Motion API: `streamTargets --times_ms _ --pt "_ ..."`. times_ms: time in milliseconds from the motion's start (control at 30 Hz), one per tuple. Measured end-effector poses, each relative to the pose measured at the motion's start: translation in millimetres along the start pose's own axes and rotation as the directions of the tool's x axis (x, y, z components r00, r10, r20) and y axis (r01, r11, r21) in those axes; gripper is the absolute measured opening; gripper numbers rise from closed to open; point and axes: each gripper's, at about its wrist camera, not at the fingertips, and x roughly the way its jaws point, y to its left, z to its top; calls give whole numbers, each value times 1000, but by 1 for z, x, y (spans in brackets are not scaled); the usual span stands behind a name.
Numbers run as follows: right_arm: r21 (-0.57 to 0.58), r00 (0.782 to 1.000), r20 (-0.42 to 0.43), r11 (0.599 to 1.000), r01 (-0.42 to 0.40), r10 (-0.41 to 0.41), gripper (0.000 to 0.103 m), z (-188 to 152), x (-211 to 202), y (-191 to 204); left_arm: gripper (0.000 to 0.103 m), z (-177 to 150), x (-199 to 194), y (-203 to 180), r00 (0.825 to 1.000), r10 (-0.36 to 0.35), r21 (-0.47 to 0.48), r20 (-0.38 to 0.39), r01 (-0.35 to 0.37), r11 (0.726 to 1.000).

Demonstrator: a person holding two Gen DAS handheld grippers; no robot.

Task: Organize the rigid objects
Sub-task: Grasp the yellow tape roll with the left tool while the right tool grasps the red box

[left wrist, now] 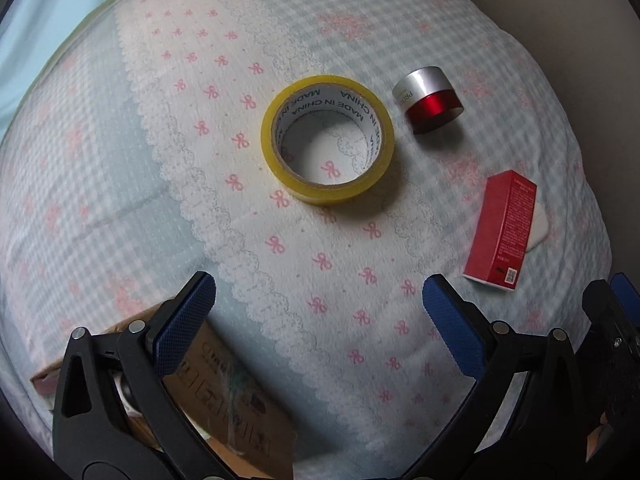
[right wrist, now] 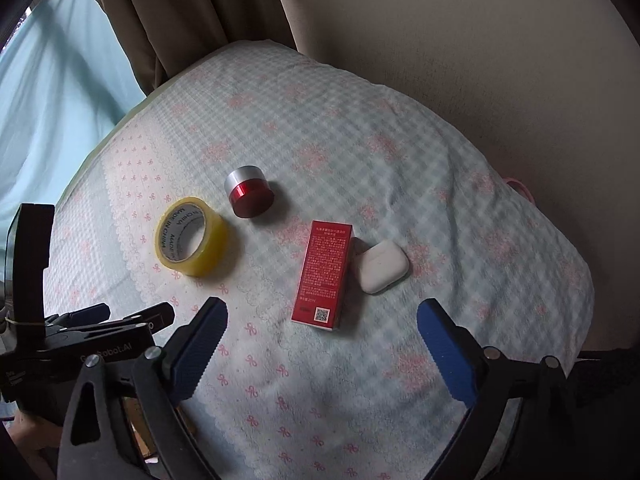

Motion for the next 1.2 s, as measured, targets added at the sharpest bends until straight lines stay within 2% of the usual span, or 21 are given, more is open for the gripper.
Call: streamTargets --times_ms 67,167,267,400,567,667,800,833,900,1200 --pt "5 1000 -23 1000 10 -10 85 2 22 1 103 10 18 1 1000 -10 -14 2 10 1000" --pt "13 998 -60 1000 29 -28 84 2 55 3 103 23 42 2 1000 -24 -25 -4 24 999" --pt "37 994 -97 998 44 -41 74 2 82 6 103 30 59 1 1000 -17 -21 10 17 1000" --pt "81 988 -134 993 88 -76 71 1 105 8 103 38 69 -1 998 4 6 55 -5 1000" --pt "132 980 -179 984 116 -91 56 -2 127 12 103 54 72 -11 990 66 62 123 -74 995" --pt "129 976 -187 982 140 -115 56 0 135 13 103 64 74 -16 988 74 96 134 -87 992" --pt "138 970 -205 978 159 -129 47 5 141 7 102 70 78 -24 985 103 129 138 -121 984" --pt "145 969 -212 976 162 -130 44 6 143 5 99 70 78 -25 984 106 128 143 -124 984" --pt "154 966 -221 974 168 -132 39 7 144 2 98 69 77 -23 984 89 121 152 -107 987" --pt "142 964 -239 977 156 -119 38 10 142 1 98 66 63 -19 984 97 137 151 -118 984"
